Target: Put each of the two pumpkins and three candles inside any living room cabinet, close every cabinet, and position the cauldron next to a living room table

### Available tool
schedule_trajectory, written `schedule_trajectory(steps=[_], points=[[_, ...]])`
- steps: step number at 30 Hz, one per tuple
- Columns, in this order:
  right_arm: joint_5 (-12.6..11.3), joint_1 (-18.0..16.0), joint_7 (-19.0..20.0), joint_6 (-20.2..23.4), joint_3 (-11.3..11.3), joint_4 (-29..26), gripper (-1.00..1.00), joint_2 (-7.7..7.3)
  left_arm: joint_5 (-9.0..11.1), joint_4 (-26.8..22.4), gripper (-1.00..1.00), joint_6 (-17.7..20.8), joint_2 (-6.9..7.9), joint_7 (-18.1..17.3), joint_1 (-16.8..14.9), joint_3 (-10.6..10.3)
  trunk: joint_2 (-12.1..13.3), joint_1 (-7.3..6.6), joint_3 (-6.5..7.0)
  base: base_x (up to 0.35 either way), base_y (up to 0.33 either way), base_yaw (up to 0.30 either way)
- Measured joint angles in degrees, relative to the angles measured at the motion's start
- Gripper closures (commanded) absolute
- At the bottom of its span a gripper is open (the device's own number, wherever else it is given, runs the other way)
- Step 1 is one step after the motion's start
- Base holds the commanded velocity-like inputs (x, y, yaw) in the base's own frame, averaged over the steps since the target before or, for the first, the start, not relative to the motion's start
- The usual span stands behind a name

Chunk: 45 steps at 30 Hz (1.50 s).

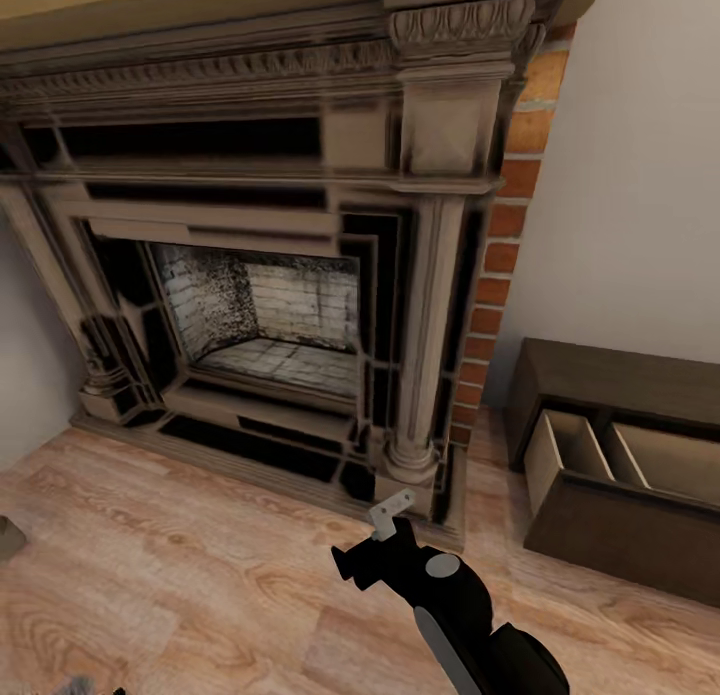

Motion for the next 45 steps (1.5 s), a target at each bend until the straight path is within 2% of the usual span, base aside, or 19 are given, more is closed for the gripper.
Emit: schedule_trajectory(steps=[1, 5, 6, 8, 9, 11, 14, 16, 17, 20, 25, 28, 30, 35, 38, 42, 45], points=[[0.0, 0.0, 0.0, 0.0, 0.0, 0.0, -1.0, 0.02, 0.0, 0.1, -1.0, 1.8, 0.61, 0.3, -1.5, -1.3, 0.0, 0.0, 0.0, 0.177, 0.303, 0.26], [0.0, 0.0, -0.1, 0.1, -0.1, 0.0, -1.0, 0.12, -0.2, 0.1, -1.0, 3.1, 1.06, 0.5, -2.7, -2.7, 0.0, 0.0, 0.0, 0.171, 0.308, 0.259], [-0.2, -1.8, -0.3, 0.6, -0.2, 0.0, -1.0, 1.56, -0.3, 0.1, -1.0, 7.1, 2.42, 1.4, -6.2, -7.0, 0.0, 0.0, 0.01, 0.165, 0.312, 0.266], [-0.1, -2.6, -0.5, 0.6, -0.5, 0.1, -1.0, 1.95, -1.0, 0.2, -1.0, 8.6, 2.81, 2.2, -8.0, -8.1, 0.0, 0.0, 0.0, 0.165, 0.312, 0.269], [-0.1, -3.7, -0.7, 0.7, -1.5, 0.5, -1.0, 2.16, -1.8, 0.2, -1.0, 9.7, 3.02, 3.0, -9.2, -8.7, 0.0, 0.0, 0.0, 0.165, 0.312, 0.271], [-0.2, -5.9, -1.1, 0.8, -4.0, 2.6, -1.0, 2.46, -3.0, 0.5, -1.0, 11.6, 3.28, 4.0, -11.5, -9.4, 0.0, 0.0, 0.0, 0.165, 0.313, 0.272], [-0.3, -7.2, -1.1, 0.8, -5.2, 4.2, -1.0, 2.81, -3.6, 1.1, -1.0, 13.1, 3.45, 4.5, -14.2, -9.6, 0.0, 0.01, 0.01, 0.165, 0.313, 0.274], [-0.4, -8.3, -1.2, 0.9, -6.1, 5.2, -1.0, 3.68, -4.0, 2.8, -1.0, 14.6, 4.16, 4.7, -18.2, -9.8, 0.0, 0.01, 0.02, 0.165, 0.313, 0.267], [-0.4, -8.7, -1.2, 0.9, -6.2, 5.4, -1.0, 3.8, -4.3, 3.2, -1.0, 15.1, 4.38, 4.8, -19.2, -9.8, 0.0, 0.01, 0.01, 0.165, 0.313, 0.255], [-0.4, -10.7, -1.3, 1.0, -7.6, 7.2, -1.0, 4.07, -6.6, 4.3, -1.0, 17.2, 4.93, 4.8, -23.0, -9.9, 0.0, 0.01, 0.01, 0.165, 0.313, 0.251], [-0.4, -15.1, -1.2, 2.4, -11.7, 12.1, -1.0, 4.43, -11.6, 6.0, -1.0, 19.5, 5.14, 4.7, -26.6, -10.0, 0.0, 0.01, 0.01, 0.166, 0.313, 0.246], [-0.6, -16.8, -1.3, 2.8, -13.3, 14.0, -1.0, 4.58, -12.8, 7.6, -1.0, 19.9, 5.15, 4.7, -27.4, -10.5, 0.0, 0.01, 0.01, 0.176, 0.31, 0.171], [-0.5, -17.9, -1.3, 3.0, -15.8, 15.0, -1.0, 4.64, -13.8, 8.8, -1.0, 20.0, 5.19, 5.0, -27.8, -12.6, 0.0, 0.01, 0.01, 0.187, 0.306, 0.073], [-0.5, -18.4, -1.3, 3.2, -17.5, 13.7, -1.0, 4.65, -14.5, 8.9, -1.0, 20.1, 5.19, 6.8, -28.0, -15.4, 0.0, 0.0, 0.01, 0.194, 0.301, 0.033], [-0.5, -18.5, -1.3, 3.3, -17.8, 12.4, -1.0, 4.65, -15.4, 8.4, -1.0, 20.3, 5.2, 9.1, -28.1, -16.9, 0.0, 0.0, 0.01, 0.205, 0.293, 0.011], [-0.2, -17.5, -1.2, 3.4, -17.6, 6.3, -1.0, 4.09, -20.1, 12.9, -1.0, 18.4, 4.81, 12.1, -29.5, -18.3, 0.0, 0.0, 0.01, 0.234, 0.264, 0.003], [0.0, -16.5, -1.1, 3.4, -17.6, 4.3, -1.0, 3.9, -21.4, 15.1, -1.0, 16.1, 5.01, 12.7, -29.9, -18.7, 0.0, 0.0, 0.01, 0.255, 0.243, 0.0]])
